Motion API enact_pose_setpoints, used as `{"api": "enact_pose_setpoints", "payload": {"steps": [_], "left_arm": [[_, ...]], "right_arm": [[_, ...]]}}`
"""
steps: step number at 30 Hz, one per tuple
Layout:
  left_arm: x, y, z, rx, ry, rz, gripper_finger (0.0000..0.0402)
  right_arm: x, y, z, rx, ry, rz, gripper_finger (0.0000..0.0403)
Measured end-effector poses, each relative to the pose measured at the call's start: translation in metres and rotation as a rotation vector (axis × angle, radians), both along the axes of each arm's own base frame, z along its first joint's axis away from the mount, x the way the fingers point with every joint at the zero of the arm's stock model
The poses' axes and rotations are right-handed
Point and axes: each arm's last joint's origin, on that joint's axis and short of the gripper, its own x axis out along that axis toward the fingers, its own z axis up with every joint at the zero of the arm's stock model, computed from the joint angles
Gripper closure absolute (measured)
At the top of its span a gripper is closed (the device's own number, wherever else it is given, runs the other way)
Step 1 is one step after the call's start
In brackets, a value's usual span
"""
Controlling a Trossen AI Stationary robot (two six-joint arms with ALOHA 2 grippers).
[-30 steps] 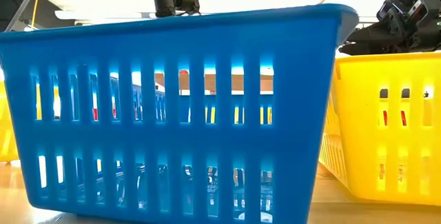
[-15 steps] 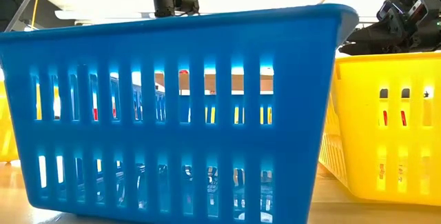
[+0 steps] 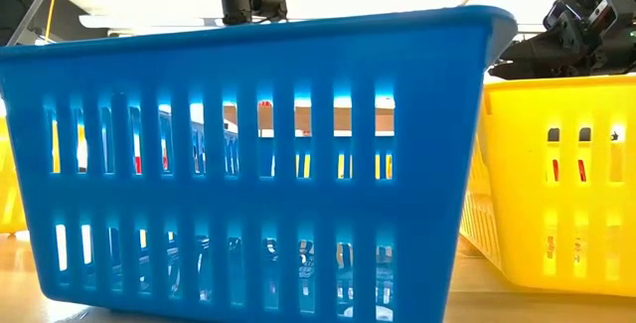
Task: Stack baskets on shelf by color
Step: Put the bottom left red bin on the shelf, then put the bottom right blue bin on the shelf
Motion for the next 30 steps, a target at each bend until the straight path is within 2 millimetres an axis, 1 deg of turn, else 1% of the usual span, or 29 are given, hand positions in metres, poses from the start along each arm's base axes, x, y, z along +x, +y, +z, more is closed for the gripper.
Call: {"api": "enact_pose_setpoints", "payload": {"steps": [4, 9, 12, 19, 24, 30], "left_arm": [[-0.006, 0.003, 0.002, -0.006, -0.013, -0.004, 0.0319], [-0.013, 0.008, 0.007, 0.004, -0.038, -0.049, 0.032], [-0.018, 0.008, 0.016, 0.041, -0.058, -0.062, 0.0321], [-0.041, 0.006, 0.036, 0.111, -0.053, -0.131, 0.0319], [-0.051, -0.004, 0.051, 0.168, -0.023, -0.254, 0.0323], [-0.039, -0.03, 0.065, 0.224, 0.001, -0.453, 0.0323]], "right_arm": [[0.0, 0.0, 0.0, 0.0, 0.0, 0.0, 0.0268], [0.0, 0.0, 0.0, 0.0, 0.0, 0.0, 0.0268], [0.0, 0.0, 0.0, 0.0, 0.0, 0.0, 0.0268], [0.0, 0.0, 0.0, 0.0, 0.0, 0.0, 0.0268], [0.0, 0.0, 0.0, 0.0, 0.0, 0.0, 0.0268], [0.0, 0.0, 0.0, 0.0, 0.0, 0.0, 0.0268]]}}
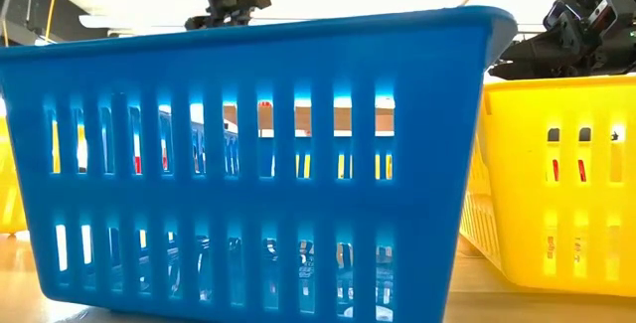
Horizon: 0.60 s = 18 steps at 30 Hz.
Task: Stack baskets on shelf by color
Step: Put the bottom right blue bin on the shelf
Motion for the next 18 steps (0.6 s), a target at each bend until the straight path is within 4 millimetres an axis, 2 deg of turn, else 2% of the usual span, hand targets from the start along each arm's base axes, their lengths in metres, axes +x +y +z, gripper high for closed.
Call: {"api": "enact_pose_setpoints", "payload": {"steps": [4, 12, 18], "left_arm": [[0.012, -0.019, 0.005, 0.018, 0.014, -0.131, 0.0323], [0.03, -0.047, 0.009, -0.002, -0.027, -0.279, 0.0323], [0.041, -0.066, 0.008, -0.022, -0.01, -0.332, 0.0323]], "right_arm": [[0.0, 0.0, 0.0, -0.005, 0.001, 0.0, 0.0268], [0.0, 0.0, 0.0, 0.008, -0.003, -0.001, 0.0268], [0.0, 0.0, 0.001, 0.204, -0.036, -0.017, 0.0268]]}}
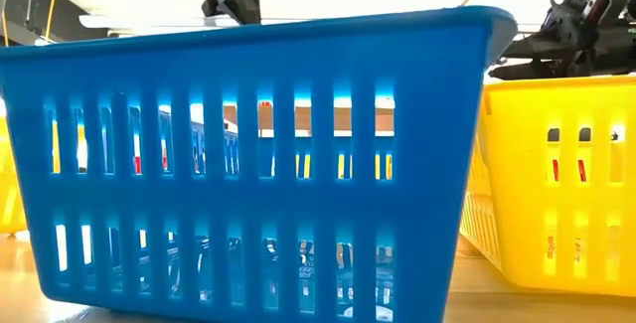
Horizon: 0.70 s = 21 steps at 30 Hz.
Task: Stack baskets on shelf by color
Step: Put the bottom right blue bin on the shelf
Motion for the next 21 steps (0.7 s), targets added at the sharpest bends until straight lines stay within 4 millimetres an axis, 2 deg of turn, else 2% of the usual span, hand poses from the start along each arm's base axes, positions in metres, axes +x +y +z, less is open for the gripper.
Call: {"api": "enact_pose_setpoints", "payload": {"steps": [5, 10, 17, 21], "left_arm": [[0.003, -0.016, -0.013, -0.022, 0.01, -0.027, 0.0323], [-0.003, -0.03, -0.018, -0.02, -0.035, -0.01, 0.0323], [-0.016, -0.058, -0.02, -0.005, -0.046, -0.044, 0.0323], [-0.026, -0.065, -0.022, 0.014, -0.041, -0.013, 0.0323]], "right_arm": [[0.0, 0.002, 0.003, 0.105, -0.046, 0.059, 0.0268], [0.0, 0.004, 0.01, 0.165, -0.113, 0.129, 0.0268], [-0.003, 0.006, 0.026, 0.166, -0.161, 0.159, 0.0268], [-0.004, 0.008, 0.039, 0.167, -0.175, 0.17, 0.0268]]}}
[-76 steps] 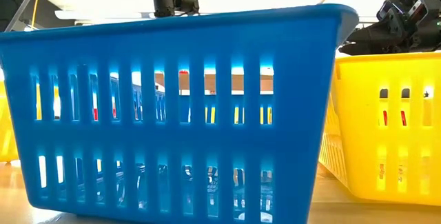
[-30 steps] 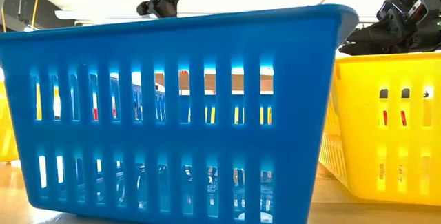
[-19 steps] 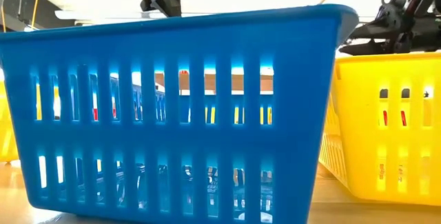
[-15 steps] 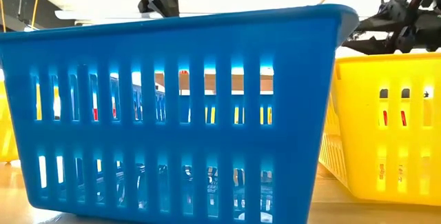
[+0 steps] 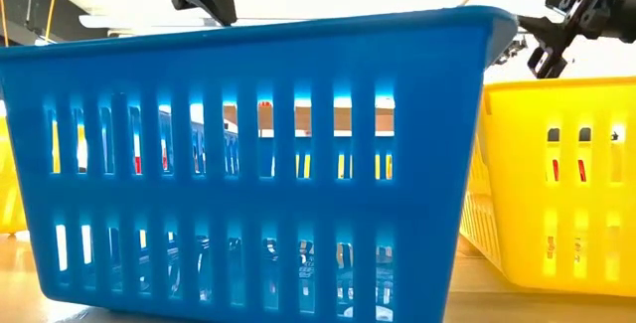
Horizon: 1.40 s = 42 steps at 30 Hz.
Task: Stack baskets on shelf by color
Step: Put the bottom right blue bin on the shelf
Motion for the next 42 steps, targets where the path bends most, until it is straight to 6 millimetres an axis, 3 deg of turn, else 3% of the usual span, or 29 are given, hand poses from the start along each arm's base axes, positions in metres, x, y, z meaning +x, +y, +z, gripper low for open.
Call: {"api": "enact_pose_setpoints", "payload": {"steps": [5, 12, 19, 30, 42], "left_arm": [[-0.007, -0.007, -0.004, -0.012, 0.001, 0.006, 0.0323], [-0.011, -0.015, -0.015, -0.018, 0.034, -0.02, 0.0323], [-0.01, -0.016, -0.019, -0.002, 0.058, -0.046, 0.0323], [-0.007, -0.015, -0.017, 0.034, 0.033, -0.085, 0.0323], [-0.007, -0.015, -0.016, 0.038, 0.033, -0.092, 0.0323]], "right_arm": [[0.003, 0.001, 0.018, 0.006, 0.071, -0.027, 0.0268], [0.009, -0.001, 0.042, 0.021, 0.394, -0.13, 0.0268], [0.027, 0.007, 0.054, 0.278, 0.65, -0.033, 0.0268], [0.053, 0.048, 0.035, 0.624, 0.972, 0.062, 0.0268], [0.046, 0.101, 0.018, 0.808, 1.154, 0.032, 0.0268]]}}
